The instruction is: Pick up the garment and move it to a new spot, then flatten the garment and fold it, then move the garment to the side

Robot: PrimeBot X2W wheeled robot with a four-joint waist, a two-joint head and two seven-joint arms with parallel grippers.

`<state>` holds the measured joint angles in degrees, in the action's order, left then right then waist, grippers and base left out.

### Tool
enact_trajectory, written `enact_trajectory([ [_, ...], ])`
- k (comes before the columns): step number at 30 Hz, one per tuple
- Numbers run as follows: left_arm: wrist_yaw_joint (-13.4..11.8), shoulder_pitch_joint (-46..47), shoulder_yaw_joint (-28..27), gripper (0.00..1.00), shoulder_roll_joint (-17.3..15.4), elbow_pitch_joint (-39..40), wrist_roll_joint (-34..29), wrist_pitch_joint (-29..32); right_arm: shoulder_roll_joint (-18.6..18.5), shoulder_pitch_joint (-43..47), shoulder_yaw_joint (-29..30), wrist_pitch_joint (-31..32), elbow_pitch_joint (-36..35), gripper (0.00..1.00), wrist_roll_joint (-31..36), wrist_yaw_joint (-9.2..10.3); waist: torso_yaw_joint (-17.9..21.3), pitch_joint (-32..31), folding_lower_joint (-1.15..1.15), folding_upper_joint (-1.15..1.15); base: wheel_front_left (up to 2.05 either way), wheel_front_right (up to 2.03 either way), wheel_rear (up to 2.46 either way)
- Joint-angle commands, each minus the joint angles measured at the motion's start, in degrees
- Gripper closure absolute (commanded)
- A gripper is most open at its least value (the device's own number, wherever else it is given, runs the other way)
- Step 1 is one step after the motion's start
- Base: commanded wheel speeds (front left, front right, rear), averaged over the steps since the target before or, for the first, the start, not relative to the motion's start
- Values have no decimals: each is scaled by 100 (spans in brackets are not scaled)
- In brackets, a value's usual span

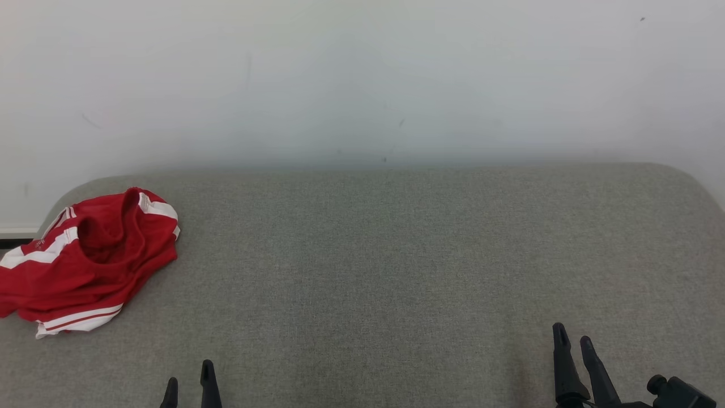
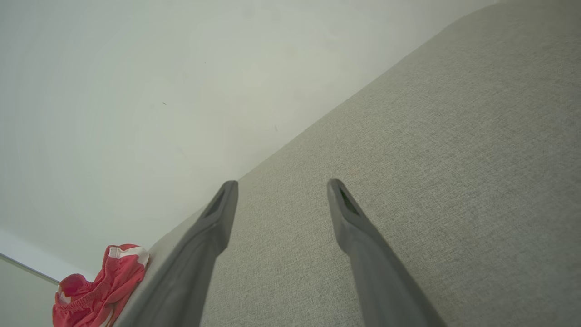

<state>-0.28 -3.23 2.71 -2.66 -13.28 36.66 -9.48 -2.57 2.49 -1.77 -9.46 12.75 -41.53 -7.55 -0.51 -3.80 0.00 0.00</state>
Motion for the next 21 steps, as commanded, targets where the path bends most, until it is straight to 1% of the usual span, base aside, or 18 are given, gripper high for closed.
enact_trajectory([
  [1, -37, -29, 21, 0, -24, 35, -234, -59, -34, 26, -20, -61, -51, 0, 183, 7, -2, -5, 0, 0, 0, 0, 0],
  [10, -161, -81, 69, 0, -27, -18, -753, -176, -36, 96, -115, -182, -72, 0, 671, 8, -10, -47, 0, 0, 0, 0, 0],
  [15, -194, -100, 133, 0, -27, -81, -1146, -237, -37, 122, -107, -243, -10, 0, 958, 9, -8, -76, 0, 0, 0, 0, 0],
  [21, -209, -121, 164, 0, -28, -84, -1475, -302, -37, 157, -76, -300, 50, 0, 1245, 9, -6, -104, 0, 0, 0, 0, 0],
])
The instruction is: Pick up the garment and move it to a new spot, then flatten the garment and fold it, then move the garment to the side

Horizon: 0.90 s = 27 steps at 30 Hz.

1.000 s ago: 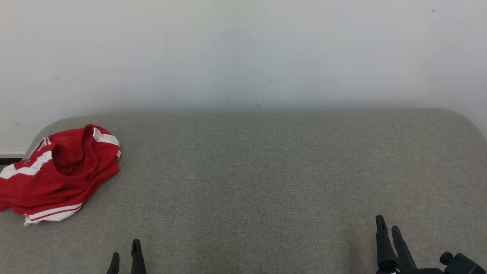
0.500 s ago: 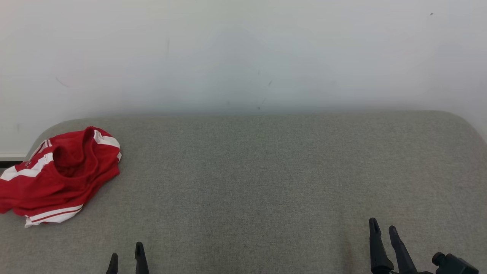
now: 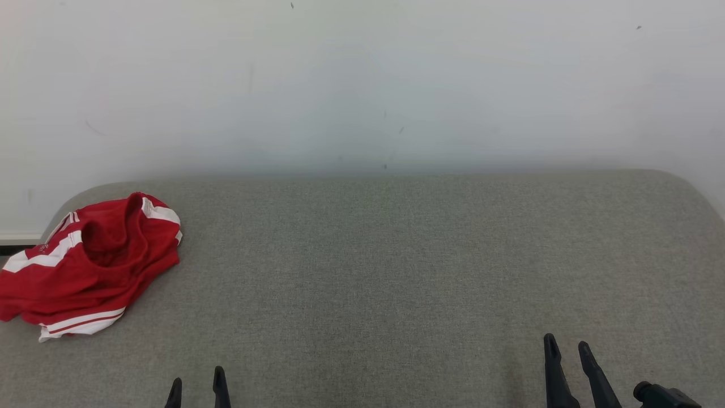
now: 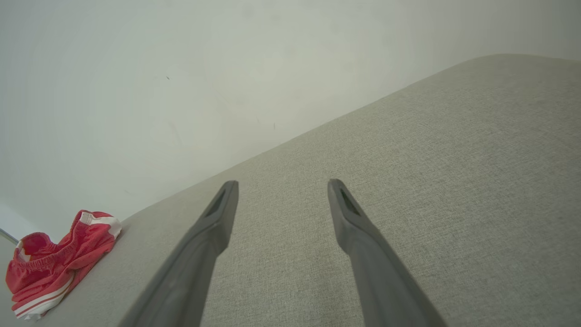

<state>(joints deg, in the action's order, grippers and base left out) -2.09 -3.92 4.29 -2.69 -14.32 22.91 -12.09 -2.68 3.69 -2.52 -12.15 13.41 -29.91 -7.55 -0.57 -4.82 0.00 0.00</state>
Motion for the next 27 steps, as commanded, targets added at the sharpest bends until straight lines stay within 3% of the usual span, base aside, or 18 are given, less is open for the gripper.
enact_trajectory([
  [1, -25, -56, 10, 0, -26, 28, -172, -56, -26, 39, 6, -48, -5, 0, 132, 9, 0, -7, 0, 0, 0, 0, 0],
  [27, -91, -204, 197, 0, -30, 11, -1252, -316, -31, 151, 3, -312, 136, 0, 1083, 12, -15, -127, 0, 0, 0, 0, 0],
])
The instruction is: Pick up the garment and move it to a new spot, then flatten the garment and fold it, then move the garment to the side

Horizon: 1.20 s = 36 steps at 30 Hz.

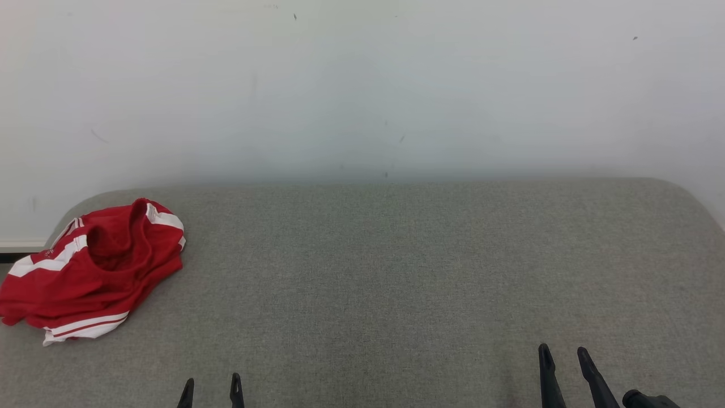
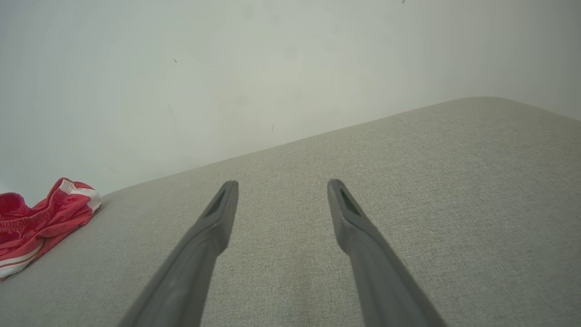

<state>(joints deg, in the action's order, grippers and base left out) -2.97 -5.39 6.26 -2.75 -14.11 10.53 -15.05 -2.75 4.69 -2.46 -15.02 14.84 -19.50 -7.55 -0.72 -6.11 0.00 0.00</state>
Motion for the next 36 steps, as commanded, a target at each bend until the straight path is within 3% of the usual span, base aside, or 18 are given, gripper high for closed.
enact_trajectory([
  [1, -6, -55, 0, 0, -22, -14, -10, -20, -24, 50, -2, -18, -4, 0, 43, 12, -3, 3, 0, 0, 0, 0, 0],
  [22, 62, 13, 43, 0, -21, -153, 202, -20, -22, 28, 42, -16, 40, 0, 38, 12, -69, 16, 0, 0, 0, 0, 0],
  [28, 78, 57, -6, 0, -22, -127, 92, -19, -20, 81, 27, -16, 52, 0, -24, 12, -418, 1, 0, 0, 0, 0, 0],
  [36, 178, 41, -201, 0, -45, -177, -65, -20, -19, 135, 35, -16, 43, 0, -127, 12, -1240, -23, 0, 0, 0, 0, 0],
])
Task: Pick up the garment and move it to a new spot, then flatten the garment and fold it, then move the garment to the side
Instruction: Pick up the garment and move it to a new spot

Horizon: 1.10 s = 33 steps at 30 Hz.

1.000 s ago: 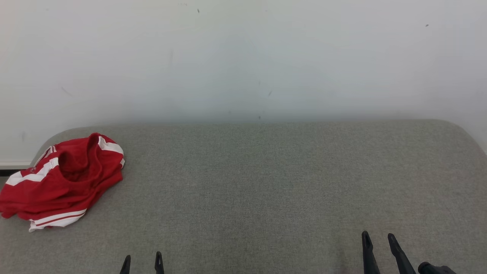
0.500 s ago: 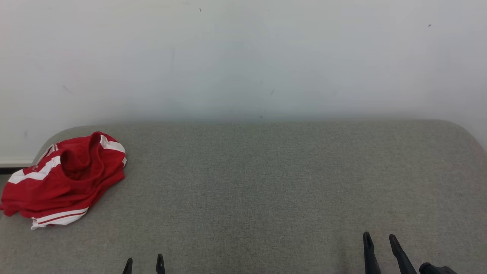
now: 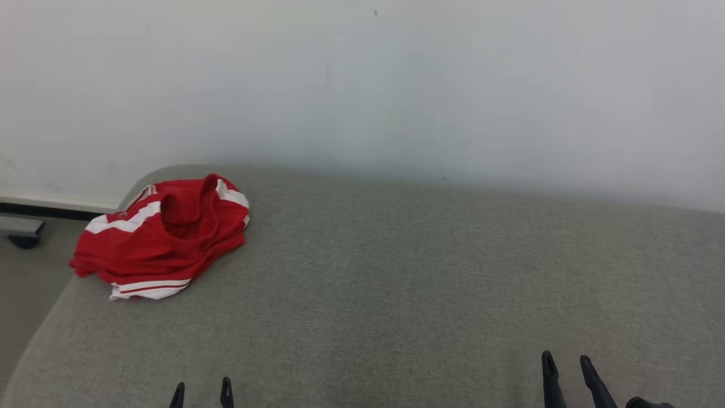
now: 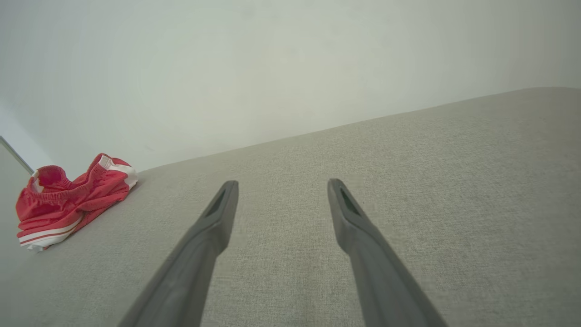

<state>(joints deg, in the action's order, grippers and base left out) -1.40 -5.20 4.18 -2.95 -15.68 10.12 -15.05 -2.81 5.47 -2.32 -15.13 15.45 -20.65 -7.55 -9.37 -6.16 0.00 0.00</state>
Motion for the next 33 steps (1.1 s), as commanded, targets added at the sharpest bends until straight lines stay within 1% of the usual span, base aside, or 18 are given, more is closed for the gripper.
enact_trajectory([
  [1, 24, 18, -42, 0, -31, -16, -31, -20, -14, 54, -8, -5, -18, 0, -37, 12, -483, -21, 0, 0, 0, 0, 0],
  [10, 119, 22, -249, 0, -81, 35, -133, -20, -13, 55, -108, -4, -44, 0, -40, 12, -1566, -13, 0, 0, 0, 0, 0],
  [13, 81, -3, -413, 0, -69, 165, -91, -20, -16, -144, -228, -5, -34, 0, 166, 12, -1734, 157, 0, 0, 0, 0, 0],
  [18, -59, -148, -645, 0, -24, 467, -6, -20, -16, -510, -458, -5, 145, 0, 421, 12, -1918, 386, 0, 0, 0, 0, 0],
  [20, -86, -177, -683, 0, -15, 533, 12, -20, -15, -600, -519, -4, 190, 0, 467, 12, -1941, 418, 0, 0, 0, 0, 0],
  [26, -274, -382, -861, 0, 8, 864, 138, -20, -16, -1017, -808, -5, 470, 0, 755, 12, -2045, 572, 0, 0, -4, -4, -4],
  [33, -473, -490, -668, 0, 10, 979, 266, -20, -15, -1075, -828, -5, 533, 0, 890, 12, -2039, 574, 0, 0, -17, -17, -17],
])
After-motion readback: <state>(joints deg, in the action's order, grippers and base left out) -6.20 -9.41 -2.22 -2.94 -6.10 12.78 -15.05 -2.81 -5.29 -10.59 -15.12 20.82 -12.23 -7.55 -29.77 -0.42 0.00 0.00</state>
